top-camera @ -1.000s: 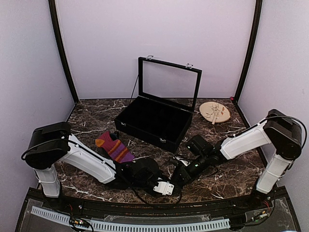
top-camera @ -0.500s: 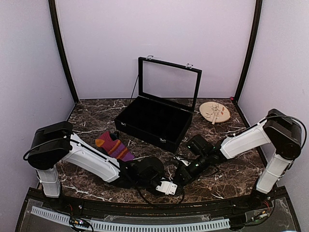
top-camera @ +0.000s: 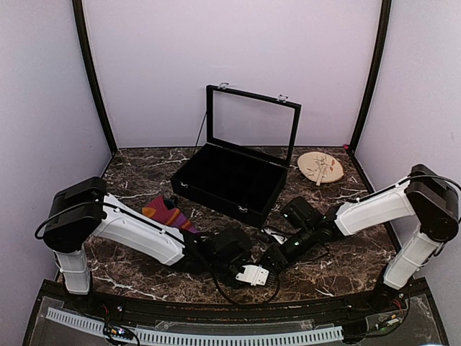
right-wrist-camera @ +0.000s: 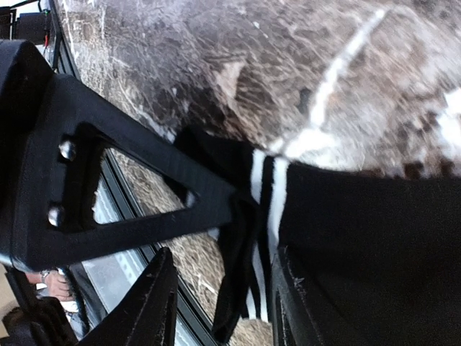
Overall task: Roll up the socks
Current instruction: Roll the sock at the center of the board.
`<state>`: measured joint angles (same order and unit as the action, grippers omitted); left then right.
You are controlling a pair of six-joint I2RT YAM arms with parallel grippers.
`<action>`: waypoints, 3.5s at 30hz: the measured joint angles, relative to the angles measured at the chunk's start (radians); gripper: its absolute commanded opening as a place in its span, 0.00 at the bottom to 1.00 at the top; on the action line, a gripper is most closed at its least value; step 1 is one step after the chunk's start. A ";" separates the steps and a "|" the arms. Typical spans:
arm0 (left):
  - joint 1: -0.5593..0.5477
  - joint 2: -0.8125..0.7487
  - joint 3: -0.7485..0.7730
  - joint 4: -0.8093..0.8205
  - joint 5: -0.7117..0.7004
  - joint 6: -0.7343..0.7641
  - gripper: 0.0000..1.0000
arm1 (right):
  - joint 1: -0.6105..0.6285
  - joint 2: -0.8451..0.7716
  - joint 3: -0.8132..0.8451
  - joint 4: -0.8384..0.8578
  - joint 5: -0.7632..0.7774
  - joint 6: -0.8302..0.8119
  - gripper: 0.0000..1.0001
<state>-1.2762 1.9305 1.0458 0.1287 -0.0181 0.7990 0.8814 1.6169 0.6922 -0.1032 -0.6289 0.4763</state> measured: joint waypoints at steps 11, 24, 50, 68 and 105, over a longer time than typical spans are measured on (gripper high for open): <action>0.030 0.000 0.100 -0.206 0.097 -0.076 0.00 | -0.017 -0.150 -0.079 -0.006 0.105 0.011 0.47; 0.090 0.104 0.328 -0.483 0.281 -0.174 0.00 | -0.019 -0.412 -0.195 -0.032 0.345 0.058 0.50; 0.212 0.296 0.597 -0.782 0.624 -0.318 0.00 | 0.311 -0.724 -0.247 -0.200 0.984 0.183 0.51; 0.247 0.350 0.650 -0.861 0.750 -0.344 0.00 | 0.572 -0.468 -0.166 -0.207 1.184 0.168 0.51; 0.286 0.409 0.685 -0.932 0.889 -0.358 0.00 | 0.632 -0.070 0.021 -0.181 1.181 -0.052 0.62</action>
<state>-0.9901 2.3398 1.7309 -0.8036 0.8711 0.4408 1.5139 1.5471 0.7136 -0.2844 0.5526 0.4240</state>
